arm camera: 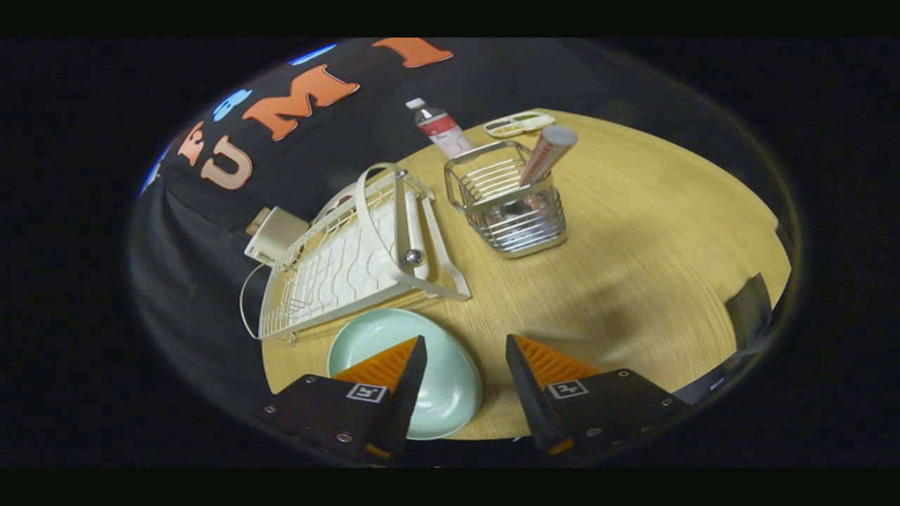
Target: Take the plate from the dish rack, then take the spoon from the basket and place it into the plate.
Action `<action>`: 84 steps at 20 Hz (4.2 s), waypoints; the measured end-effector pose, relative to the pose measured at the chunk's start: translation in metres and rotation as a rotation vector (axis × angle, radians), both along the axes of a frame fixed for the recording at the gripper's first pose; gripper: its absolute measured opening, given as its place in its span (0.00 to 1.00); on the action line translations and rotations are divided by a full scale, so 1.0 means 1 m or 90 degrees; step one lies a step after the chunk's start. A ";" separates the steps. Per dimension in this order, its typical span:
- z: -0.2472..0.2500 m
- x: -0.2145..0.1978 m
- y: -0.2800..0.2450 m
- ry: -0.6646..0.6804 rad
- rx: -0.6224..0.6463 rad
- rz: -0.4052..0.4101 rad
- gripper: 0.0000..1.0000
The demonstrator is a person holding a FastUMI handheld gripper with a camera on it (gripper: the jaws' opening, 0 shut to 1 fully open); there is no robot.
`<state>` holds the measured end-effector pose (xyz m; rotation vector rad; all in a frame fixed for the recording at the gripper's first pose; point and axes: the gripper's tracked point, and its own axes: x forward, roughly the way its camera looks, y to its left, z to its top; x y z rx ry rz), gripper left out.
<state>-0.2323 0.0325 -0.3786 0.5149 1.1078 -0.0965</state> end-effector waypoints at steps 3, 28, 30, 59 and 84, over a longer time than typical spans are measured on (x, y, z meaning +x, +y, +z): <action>0.013 0.016 -0.025 -0.064 -0.074 0.002 0.77; 0.037 0.101 -0.074 -0.218 -0.287 0.072 0.17; 0.043 0.102 -0.070 -0.221 -0.274 0.075 0.13; 0.169 0.072 0.003 -0.323 -0.159 0.215 0.13; 0.083 0.042 0.122 -0.253 -0.064 0.369 0.14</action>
